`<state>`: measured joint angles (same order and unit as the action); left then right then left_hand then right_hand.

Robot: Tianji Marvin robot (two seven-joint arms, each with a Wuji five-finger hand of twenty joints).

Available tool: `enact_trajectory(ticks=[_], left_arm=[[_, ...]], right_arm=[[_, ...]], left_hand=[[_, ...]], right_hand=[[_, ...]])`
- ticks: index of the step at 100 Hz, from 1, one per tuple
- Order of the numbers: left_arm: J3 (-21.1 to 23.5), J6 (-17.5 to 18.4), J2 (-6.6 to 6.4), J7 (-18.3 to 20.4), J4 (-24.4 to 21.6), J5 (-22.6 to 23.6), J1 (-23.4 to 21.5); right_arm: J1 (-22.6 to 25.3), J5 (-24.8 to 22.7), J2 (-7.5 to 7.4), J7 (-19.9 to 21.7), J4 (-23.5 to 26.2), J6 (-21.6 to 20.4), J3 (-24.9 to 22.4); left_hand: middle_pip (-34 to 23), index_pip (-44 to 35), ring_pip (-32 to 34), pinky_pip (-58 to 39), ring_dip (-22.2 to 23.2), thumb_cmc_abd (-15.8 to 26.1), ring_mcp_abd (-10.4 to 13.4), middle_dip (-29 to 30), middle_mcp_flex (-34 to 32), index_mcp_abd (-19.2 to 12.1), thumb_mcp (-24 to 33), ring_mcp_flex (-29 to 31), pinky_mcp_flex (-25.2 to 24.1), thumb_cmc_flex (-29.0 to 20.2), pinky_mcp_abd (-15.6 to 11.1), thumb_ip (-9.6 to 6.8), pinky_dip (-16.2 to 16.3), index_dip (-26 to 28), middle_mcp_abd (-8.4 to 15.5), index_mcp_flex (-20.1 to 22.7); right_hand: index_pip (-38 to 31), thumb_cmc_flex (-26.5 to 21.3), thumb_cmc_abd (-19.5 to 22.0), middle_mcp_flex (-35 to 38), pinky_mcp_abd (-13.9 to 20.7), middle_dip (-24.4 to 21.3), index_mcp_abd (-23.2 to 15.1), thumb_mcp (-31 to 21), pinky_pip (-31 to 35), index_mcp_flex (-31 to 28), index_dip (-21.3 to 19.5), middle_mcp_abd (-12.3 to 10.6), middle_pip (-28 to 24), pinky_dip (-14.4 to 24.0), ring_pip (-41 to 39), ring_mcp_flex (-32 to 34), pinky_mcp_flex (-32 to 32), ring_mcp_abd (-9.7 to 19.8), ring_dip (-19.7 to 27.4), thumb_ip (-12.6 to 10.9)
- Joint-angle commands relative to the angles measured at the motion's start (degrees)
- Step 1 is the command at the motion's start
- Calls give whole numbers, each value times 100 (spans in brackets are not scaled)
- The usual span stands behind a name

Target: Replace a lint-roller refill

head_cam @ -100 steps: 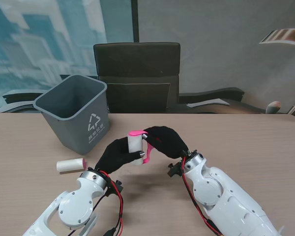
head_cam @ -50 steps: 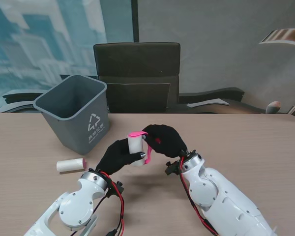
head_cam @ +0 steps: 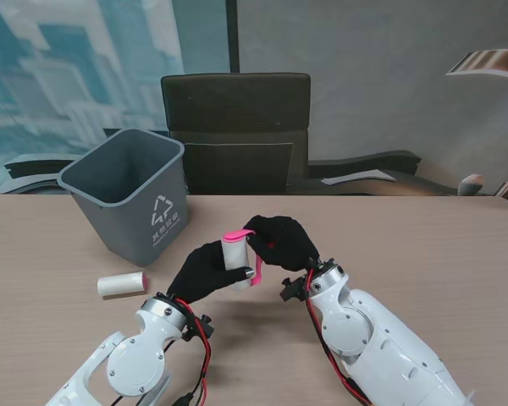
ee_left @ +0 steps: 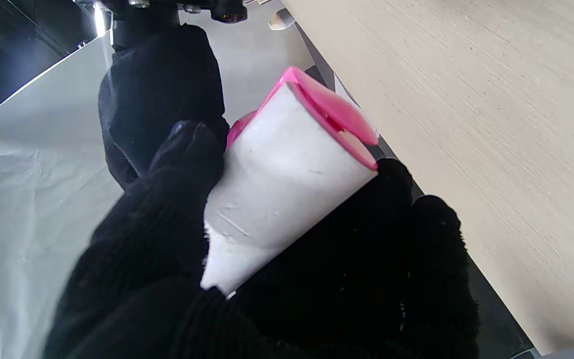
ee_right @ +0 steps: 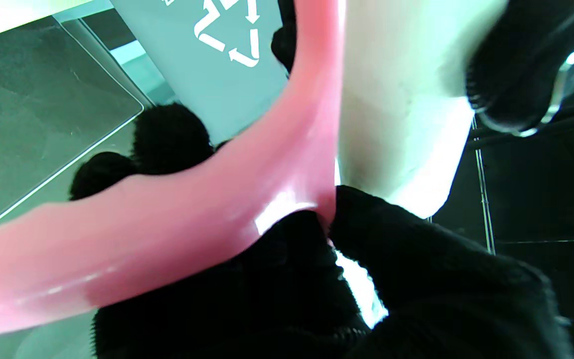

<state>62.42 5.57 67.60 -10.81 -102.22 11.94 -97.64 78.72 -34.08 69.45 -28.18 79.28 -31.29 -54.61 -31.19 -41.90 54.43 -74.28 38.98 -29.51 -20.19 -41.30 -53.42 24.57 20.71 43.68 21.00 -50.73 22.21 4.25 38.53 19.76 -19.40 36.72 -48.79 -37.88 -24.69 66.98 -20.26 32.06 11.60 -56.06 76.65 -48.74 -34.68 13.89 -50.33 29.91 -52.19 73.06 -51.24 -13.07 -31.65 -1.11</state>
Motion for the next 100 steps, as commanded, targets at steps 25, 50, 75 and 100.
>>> enact_trajectory(ticks=[25, 50, 75, 100], left_arm=[[-82, 192, 5, -56, 53, 381, 98], [-79, 400, -4, -195, 111, 695, 108], [-75, 601, -13, -328, 208, 989, 138], [-38, 635, -14, -392, 230, 1109, 152]], right_arm=[[176, 576, 30, 597, 193, 42, 22], [232, 1147, -83, 1352, 354, 168, -19], [219, 1622, -217, 2063, 416, 254, -24], [258, 1259, -225, 1870, 405, 162, -110]], left_hand=[[-756, -1331, 816, -215, 484, 527, -22, -881, -159, -1480, 1405, 91, -148, -1284, -245, -913, 97, 372, 243, 125], [-771, -1357, 869, -235, 548, 537, -36, -967, -149, -1453, 1416, 98, -155, -1279, -233, -952, 118, 415, 216, 94], [-793, -1382, 904, -256, 591, 510, -34, -1031, -169, -1460, 1442, 121, -143, -1236, -226, -1017, 137, 456, 229, 96], [-784, -1393, 877, -292, 585, 423, 11, -964, -246, -1463, 1606, 196, -77, -993, -252, -1187, 157, 433, 263, 135]], right_hand=[[-874, -473, -282, 1517, 1024, 322, 46, -841, 2872, -535, -53, -6, -612, 467, -3175, 231, -1536, 1205, -1034, 210], [-765, 361, 723, 1644, 2033, 1127, 514, -114, 4333, -2311, -1274, 170, -2807, 1506, -5055, 234, -1864, 1974, -2184, -309], [-1162, 725, 1122, 1633, 2206, 1595, 335, 369, 4333, -2779, -1245, 114, -3787, 2313, -5196, 238, -1967, 2231, -3156, -55], [-641, 873, 402, 1625, 2452, 1727, -229, 611, 4333, -2637, -888, -381, -3857, 2133, -5060, 271, -1968, 2769, -3368, 4]])
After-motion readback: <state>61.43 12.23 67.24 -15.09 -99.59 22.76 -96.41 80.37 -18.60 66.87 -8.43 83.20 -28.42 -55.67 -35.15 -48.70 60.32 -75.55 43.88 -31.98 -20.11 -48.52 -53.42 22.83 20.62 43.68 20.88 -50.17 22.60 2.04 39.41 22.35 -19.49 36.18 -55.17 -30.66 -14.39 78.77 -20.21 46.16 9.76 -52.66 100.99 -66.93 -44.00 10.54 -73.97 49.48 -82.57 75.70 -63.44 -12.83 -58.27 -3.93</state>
